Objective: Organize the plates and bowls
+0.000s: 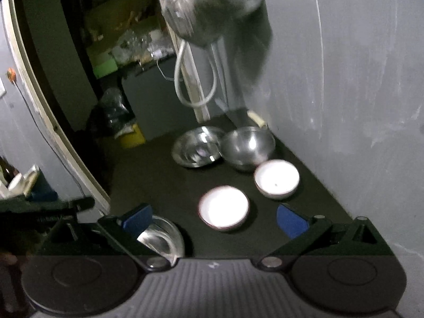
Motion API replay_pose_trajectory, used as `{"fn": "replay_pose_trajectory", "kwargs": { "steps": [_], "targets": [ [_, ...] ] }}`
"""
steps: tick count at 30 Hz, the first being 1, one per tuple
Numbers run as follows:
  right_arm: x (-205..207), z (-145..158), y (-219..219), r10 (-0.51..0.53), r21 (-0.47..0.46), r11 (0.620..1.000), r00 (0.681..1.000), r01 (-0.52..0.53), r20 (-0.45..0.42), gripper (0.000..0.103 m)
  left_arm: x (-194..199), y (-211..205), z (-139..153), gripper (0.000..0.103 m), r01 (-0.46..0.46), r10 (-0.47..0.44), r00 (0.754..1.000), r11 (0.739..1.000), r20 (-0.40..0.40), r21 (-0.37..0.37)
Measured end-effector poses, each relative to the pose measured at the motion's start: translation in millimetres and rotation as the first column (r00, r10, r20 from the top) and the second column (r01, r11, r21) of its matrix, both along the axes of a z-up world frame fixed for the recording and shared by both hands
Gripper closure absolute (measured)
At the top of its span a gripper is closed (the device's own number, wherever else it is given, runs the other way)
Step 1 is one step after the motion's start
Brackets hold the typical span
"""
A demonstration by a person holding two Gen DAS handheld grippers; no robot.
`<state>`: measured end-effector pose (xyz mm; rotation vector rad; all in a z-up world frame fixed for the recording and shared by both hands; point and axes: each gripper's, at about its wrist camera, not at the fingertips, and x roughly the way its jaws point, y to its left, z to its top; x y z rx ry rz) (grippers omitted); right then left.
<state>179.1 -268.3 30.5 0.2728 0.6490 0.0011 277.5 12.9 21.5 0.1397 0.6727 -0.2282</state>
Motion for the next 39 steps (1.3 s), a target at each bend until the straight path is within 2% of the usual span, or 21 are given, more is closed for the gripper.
{"fn": "replay_pose_trajectory", "kwargs": {
  "steps": [7, 9, 11, 16, 19, 22, 26, 29, 34, 38, 39],
  "targets": [
    [-6, 84, 20, 0.024, -0.041, 0.999, 0.997, -0.021, 0.077, 0.000, 8, 42, 49, 0.001, 0.024, -0.022, 0.999, 0.998, 0.034, -0.056],
    [-4, 96, 26, 0.041, -0.083, 0.996, 0.991, -0.031, 0.126, 0.000, 15, 47, 53, 0.001, 0.004, -0.001, 1.000, 0.997, 0.030, -0.083],
    [8, 95, 31, 0.044, -0.107, 0.994, 0.991, -0.031, 0.127, 0.000, 27, 49, 50, 0.001, -0.030, 0.031, 1.000, 0.994, 0.004, -0.104],
    [55, 75, 35, 0.096, -0.058, 0.994, 0.994, -0.093, 0.054, 0.000, 59, 41, 38, 0.001, -0.061, 0.050, 0.996, 0.987, -0.074, -0.151],
    [91, 66, 38, 0.152, -0.059, 0.987, 0.987, -0.150, 0.042, 0.000, 81, 30, 32, 0.001, -0.059, 0.049, 0.996, 0.990, -0.076, -0.129],
    [127, 48, 32, 0.173, 0.023, 0.984, 0.983, -0.175, 0.064, 0.000, 108, 16, 20, 0.001, -0.067, 0.060, 0.996, 0.991, -0.066, -0.113],
    [180, -4, 16, 0.108, 0.169, 0.979, 0.994, -0.111, 0.023, 0.000, 154, 0, -4, 0.001, -0.112, 0.102, 0.992, 0.985, -0.078, -0.134],
    [206, -46, 5, 0.068, 0.243, 0.968, 0.997, -0.060, -0.027, 0.001, 187, -15, -24, 0.001, -0.135, 0.124, 0.988, 0.983, -0.094, -0.122],
    [234, -98, -8, 0.041, 0.279, 0.960, 0.997, -0.021, -0.065, 0.006, 232, -40, -60, 0.001, -0.123, 0.110, 0.988, 0.984, -0.109, -0.126],
    [255, -125, -18, 0.035, 0.334, 0.943, 0.995, -0.003, -0.089, 0.016, 259, -59, -84, 0.001, -0.102, 0.078, 0.987, 0.980, -0.141, -0.171],
    [260, -130, -19, 0.037, 0.335, 0.942, 0.995, -0.005, -0.091, 0.016, 262, -63, -89, 0.001, -0.098, 0.072, 0.987, 0.979, -0.146, -0.180]
  ]
}}
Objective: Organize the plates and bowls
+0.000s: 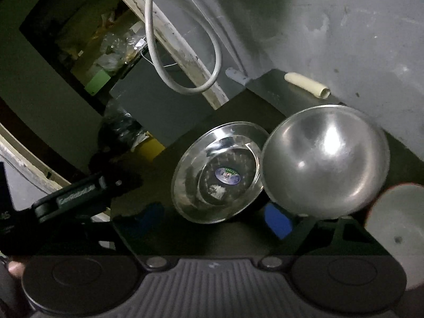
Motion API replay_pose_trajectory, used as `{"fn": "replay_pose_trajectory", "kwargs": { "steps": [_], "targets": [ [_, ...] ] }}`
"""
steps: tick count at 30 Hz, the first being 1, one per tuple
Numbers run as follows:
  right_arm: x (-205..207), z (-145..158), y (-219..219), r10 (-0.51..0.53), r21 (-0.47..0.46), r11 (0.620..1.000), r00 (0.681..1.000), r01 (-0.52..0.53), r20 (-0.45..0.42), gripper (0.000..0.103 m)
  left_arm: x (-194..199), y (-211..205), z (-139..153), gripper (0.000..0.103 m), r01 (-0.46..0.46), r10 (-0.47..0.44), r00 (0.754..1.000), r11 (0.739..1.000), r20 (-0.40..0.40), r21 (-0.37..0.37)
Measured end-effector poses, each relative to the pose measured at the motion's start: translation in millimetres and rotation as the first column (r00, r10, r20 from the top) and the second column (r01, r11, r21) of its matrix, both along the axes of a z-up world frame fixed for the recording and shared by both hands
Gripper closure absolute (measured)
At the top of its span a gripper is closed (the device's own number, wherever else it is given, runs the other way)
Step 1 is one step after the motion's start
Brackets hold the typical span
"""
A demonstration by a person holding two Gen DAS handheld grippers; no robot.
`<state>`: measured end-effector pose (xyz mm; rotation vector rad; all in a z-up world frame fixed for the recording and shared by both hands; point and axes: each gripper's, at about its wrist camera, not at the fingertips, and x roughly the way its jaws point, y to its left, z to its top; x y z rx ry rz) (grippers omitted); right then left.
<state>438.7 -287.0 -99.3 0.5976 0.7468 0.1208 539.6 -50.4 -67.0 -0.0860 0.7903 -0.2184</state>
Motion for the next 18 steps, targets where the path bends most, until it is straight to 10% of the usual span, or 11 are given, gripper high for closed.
{"fn": "replay_pose_trajectory", "kwargs": {
  "steps": [7, 18],
  "targets": [
    [14, -25, -6, 0.011, 0.065, 0.998, 1.000, -0.011, -0.003, 0.023, 19, -22, -27, 0.010, 0.038, -0.039, 0.998, 0.999, -0.042, -0.028],
    [31, -42, -4, -0.003, 0.054, 0.999, 0.999, 0.005, -0.037, 0.062, 24, -34, -55, 0.079, 0.048, -0.056, 0.988, 0.997, -0.144, -0.055]
  ]
}}
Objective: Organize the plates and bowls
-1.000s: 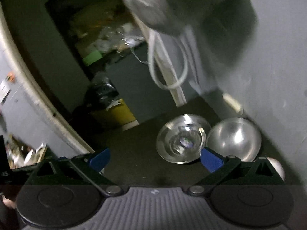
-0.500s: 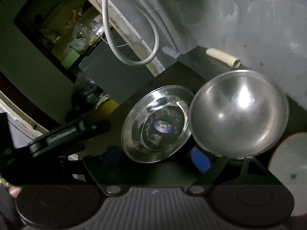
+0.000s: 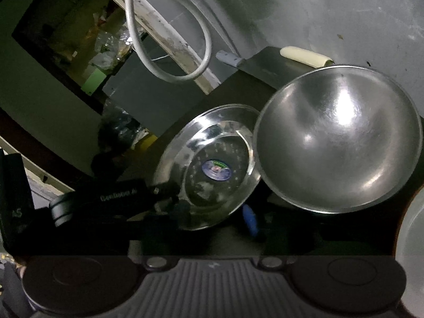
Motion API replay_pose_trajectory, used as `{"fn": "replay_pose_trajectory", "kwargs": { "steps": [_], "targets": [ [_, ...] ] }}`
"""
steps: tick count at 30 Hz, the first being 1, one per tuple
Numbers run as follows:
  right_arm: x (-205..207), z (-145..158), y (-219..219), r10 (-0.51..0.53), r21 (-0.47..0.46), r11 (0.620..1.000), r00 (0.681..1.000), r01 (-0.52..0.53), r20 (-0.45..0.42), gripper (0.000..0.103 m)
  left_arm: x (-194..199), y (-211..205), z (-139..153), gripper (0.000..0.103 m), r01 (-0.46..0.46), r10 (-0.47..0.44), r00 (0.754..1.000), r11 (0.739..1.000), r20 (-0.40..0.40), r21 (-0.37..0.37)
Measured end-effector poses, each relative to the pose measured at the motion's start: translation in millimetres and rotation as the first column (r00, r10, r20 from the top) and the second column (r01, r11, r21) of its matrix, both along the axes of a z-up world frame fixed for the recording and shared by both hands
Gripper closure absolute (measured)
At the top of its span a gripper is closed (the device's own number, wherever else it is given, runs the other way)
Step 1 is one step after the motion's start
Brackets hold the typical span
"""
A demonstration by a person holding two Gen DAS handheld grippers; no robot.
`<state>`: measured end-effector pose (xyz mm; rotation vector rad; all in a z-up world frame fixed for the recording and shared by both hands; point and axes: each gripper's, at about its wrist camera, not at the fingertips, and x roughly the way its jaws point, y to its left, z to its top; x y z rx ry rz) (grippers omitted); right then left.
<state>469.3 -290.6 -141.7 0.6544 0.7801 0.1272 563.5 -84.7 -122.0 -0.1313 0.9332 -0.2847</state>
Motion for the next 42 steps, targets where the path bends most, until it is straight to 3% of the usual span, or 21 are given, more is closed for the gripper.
{"fn": "replay_pose_trajectory", "kwargs": {
  "steps": [8, 19, 25, 32, 42],
  "targets": [
    [6, -5, -5, -0.007, -0.002, 1.000, 1.000, 0.007, -0.020, 0.077, -9, 2, 3, 0.079, 0.000, 0.000, 1.000, 1.000, 0.009, 0.009],
    [-26, 13, 14, 0.069, -0.055, 0.996, 0.997, -0.068, 0.021, 0.078, -59, 29, 18, 0.079, -0.011, 0.011, 0.999, 1.000, 0.033, -0.013],
    [-65, 35, 28, 0.103, -0.078, 0.992, 0.993, -0.099, 0.052, 0.078, -106, 52, 39, 0.079, -0.023, 0.026, 0.998, 0.998, 0.060, -0.057],
    [-124, 61, 50, 0.133, -0.100, 0.987, 0.987, -0.124, 0.089, 0.078, -172, 74, 67, 0.079, -0.023, 0.029, 0.993, 0.998, 0.115, -0.057],
    [-199, 77, 82, 0.195, -0.132, 0.975, 0.975, -0.180, 0.108, 0.078, -263, 107, 79, 0.079, -0.087, 0.098, 0.985, 0.993, 0.142, -0.078]
  ]
}}
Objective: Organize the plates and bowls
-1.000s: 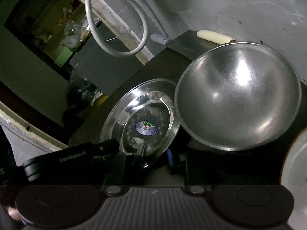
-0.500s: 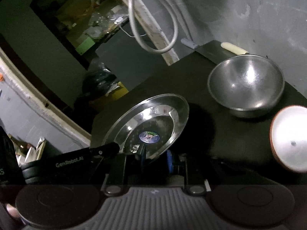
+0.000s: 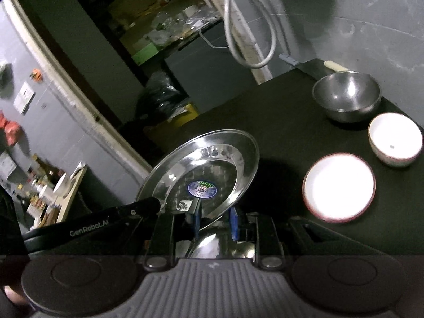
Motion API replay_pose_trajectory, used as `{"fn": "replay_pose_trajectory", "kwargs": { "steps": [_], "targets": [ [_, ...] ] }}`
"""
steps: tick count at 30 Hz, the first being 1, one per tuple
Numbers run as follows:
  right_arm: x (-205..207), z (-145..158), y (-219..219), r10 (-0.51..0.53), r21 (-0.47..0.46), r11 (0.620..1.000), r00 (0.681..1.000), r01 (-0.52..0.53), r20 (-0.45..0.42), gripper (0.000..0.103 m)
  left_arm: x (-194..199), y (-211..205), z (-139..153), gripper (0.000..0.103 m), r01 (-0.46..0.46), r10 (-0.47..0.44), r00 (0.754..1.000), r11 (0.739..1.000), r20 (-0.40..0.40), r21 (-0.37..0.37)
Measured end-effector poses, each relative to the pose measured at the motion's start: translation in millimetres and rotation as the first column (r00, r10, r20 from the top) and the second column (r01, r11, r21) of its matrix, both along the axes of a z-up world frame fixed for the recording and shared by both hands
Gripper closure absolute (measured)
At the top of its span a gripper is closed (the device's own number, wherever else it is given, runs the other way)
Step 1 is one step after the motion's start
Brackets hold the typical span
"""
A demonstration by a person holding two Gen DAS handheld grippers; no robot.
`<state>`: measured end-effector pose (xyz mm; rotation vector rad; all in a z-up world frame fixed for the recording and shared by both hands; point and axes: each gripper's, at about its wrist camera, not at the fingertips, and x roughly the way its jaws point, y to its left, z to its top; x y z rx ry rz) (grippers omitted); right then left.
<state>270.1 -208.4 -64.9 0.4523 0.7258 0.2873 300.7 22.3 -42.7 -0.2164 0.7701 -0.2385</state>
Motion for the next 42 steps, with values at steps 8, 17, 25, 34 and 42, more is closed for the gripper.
{"fn": "replay_pose_trajectory", "kwargs": {
  "steps": [8, 17, 25, 34, 42],
  "targets": [
    [-39, -7, 11, 0.044, -0.039, 0.998, 0.999, -0.045, -0.028, 0.078, -44, 11, -14, 0.078, -0.018, 0.017, 0.999, 1.000, -0.047, -0.011],
    [-47, -28, 13, 0.030, -0.027, 0.999, 0.994, -0.033, -0.101, 0.077, -53, 7, -38, 0.077, -0.015, 0.019, 0.995, 0.999, -0.098, 0.041],
    [-44, -37, 14, 0.010, -0.025, 1.000, 0.992, -0.013, -0.129, 0.077, -49, -3, -46, 0.073, 0.007, 0.004, 0.993, 0.995, -0.119, 0.099],
    [-46, -37, 17, -0.003, -0.047, 0.999, 0.991, -0.003, -0.136, 0.073, -52, -13, -45, 0.068, 0.041, -0.023, 0.992, 0.987, -0.121, 0.153],
    [-48, -32, 17, 0.003, -0.069, 0.998, 0.992, -0.012, -0.130, 0.053, -58, -21, -45, 0.066, 0.043, -0.016, 0.992, 0.977, -0.125, 0.209]
  ]
}}
